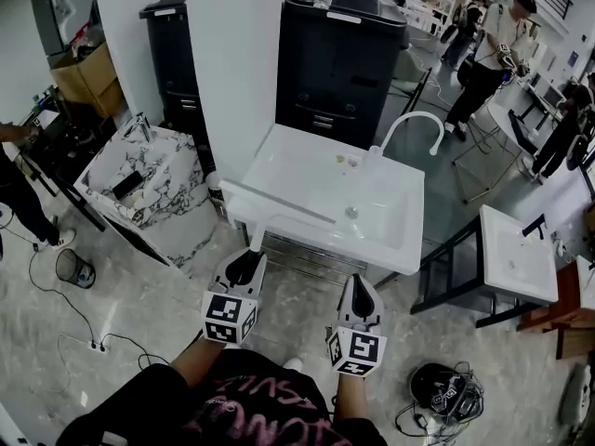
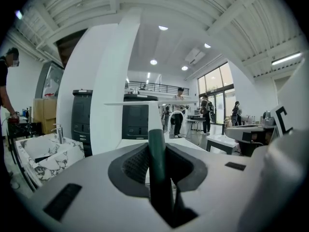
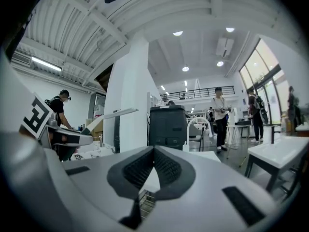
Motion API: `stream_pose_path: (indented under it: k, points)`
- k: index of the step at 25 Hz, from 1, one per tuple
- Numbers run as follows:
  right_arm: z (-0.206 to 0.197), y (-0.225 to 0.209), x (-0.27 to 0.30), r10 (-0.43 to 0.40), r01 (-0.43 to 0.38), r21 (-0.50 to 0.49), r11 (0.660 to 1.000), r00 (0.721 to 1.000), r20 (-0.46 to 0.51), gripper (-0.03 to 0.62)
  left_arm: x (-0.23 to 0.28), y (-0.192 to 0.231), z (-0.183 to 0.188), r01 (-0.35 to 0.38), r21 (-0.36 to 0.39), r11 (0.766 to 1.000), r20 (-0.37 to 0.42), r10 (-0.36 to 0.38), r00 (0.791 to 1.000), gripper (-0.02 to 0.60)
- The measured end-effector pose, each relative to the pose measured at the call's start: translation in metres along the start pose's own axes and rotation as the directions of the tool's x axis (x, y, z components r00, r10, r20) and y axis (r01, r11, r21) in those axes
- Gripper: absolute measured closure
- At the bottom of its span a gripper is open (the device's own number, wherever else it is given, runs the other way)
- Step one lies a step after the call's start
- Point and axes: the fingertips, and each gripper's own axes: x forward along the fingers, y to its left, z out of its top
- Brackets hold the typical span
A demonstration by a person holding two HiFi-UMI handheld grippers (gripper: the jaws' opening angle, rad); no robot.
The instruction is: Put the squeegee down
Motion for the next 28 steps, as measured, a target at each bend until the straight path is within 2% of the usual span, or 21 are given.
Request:
stream_pose_path:
  k: [20,28]
  points:
    - [-0.028,-0.054,-0.015,0.064,-0.063,0.054,0.997,0.998,-0.012,0.573,0.017,-0.063,-0.011,-0.026,0.05,0.998,-0.01,0.027,1.0,0.497]
    - [-0.028,-0.064,-0.008,0.075,-0.074,0.045,0.996,0.997,-0.008,0.574,0.027,-0.068,-0.012,-0.037,0.044,0.998,-0.001,0.037,0.999,0.497]
